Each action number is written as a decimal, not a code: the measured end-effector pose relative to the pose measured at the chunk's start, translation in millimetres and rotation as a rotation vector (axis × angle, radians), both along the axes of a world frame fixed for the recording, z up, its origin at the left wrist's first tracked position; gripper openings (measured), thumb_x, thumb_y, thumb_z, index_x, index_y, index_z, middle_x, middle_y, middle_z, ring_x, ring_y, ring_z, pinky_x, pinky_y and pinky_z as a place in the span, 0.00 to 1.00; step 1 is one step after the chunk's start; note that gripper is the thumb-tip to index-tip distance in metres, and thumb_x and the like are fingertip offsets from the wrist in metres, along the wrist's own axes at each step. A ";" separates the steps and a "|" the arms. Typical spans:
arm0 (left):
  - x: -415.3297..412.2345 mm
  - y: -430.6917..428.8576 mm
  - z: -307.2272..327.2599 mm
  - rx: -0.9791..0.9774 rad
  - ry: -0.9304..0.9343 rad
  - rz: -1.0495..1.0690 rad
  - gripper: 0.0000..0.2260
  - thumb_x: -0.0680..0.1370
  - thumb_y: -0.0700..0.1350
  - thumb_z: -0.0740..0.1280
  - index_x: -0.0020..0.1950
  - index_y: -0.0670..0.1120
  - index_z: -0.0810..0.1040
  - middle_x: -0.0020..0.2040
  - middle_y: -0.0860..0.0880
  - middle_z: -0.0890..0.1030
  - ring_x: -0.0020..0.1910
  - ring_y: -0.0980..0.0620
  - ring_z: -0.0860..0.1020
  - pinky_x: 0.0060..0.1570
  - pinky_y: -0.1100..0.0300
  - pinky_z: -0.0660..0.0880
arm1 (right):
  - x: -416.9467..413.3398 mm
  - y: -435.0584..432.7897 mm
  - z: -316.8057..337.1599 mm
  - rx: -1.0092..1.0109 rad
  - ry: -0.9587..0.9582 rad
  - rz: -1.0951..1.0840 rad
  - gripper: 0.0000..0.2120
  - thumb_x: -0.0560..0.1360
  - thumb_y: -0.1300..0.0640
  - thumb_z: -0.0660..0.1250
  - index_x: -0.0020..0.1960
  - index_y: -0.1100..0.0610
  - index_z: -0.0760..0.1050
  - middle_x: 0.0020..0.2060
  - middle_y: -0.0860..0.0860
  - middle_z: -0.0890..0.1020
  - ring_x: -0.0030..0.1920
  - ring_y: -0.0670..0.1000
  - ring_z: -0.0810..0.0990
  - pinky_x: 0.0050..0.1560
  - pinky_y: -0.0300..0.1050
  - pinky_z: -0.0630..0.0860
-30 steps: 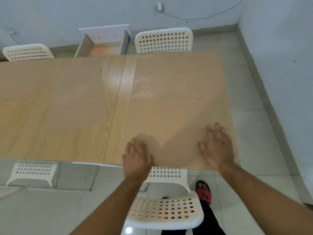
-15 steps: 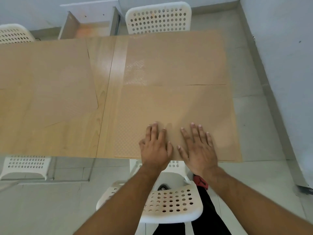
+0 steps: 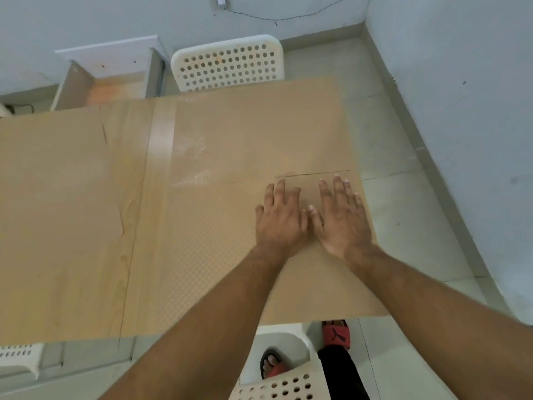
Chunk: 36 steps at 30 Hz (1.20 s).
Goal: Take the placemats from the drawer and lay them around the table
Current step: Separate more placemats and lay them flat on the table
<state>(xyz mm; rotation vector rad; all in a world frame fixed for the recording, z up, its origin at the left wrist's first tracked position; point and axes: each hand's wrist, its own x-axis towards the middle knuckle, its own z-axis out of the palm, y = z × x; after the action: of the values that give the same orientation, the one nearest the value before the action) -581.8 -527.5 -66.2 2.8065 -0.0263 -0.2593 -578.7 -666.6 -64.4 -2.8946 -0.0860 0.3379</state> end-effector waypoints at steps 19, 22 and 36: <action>11.4 -16.2 -36.9 0.091 -0.058 0.020 0.25 0.82 0.54 0.52 0.80 0.56 0.59 0.82 0.50 0.54 0.81 0.48 0.52 0.70 0.43 0.61 | -39.8 -20.8 -29.1 -0.037 -0.058 0.031 0.34 0.80 0.43 0.50 0.80 0.59 0.55 0.79 0.60 0.56 0.80 0.58 0.52 0.78 0.58 0.50; 11.7 -16.6 -35.9 0.085 -0.054 0.022 0.25 0.82 0.54 0.53 0.80 0.56 0.59 0.82 0.50 0.55 0.81 0.47 0.52 0.70 0.43 0.62 | -76.5 -22.6 -26.0 -0.033 -0.057 0.022 0.34 0.79 0.44 0.53 0.80 0.60 0.57 0.79 0.60 0.57 0.80 0.58 0.51 0.78 0.58 0.52; -35.3 -16.7 -20.0 -0.003 -0.154 0.013 0.23 0.81 0.53 0.54 0.75 0.49 0.70 0.79 0.44 0.64 0.78 0.43 0.61 0.65 0.40 0.68 | -108.5 -9.8 -24.6 -0.018 -0.089 -0.022 0.32 0.81 0.48 0.53 0.81 0.60 0.52 0.80 0.60 0.53 0.80 0.58 0.48 0.79 0.57 0.50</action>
<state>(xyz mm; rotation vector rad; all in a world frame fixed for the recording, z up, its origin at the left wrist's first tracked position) -617.1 -544.2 -86.2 2.8160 -0.0440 -0.0393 -687.2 -676.4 -89.0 -2.9259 -0.0668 0.2067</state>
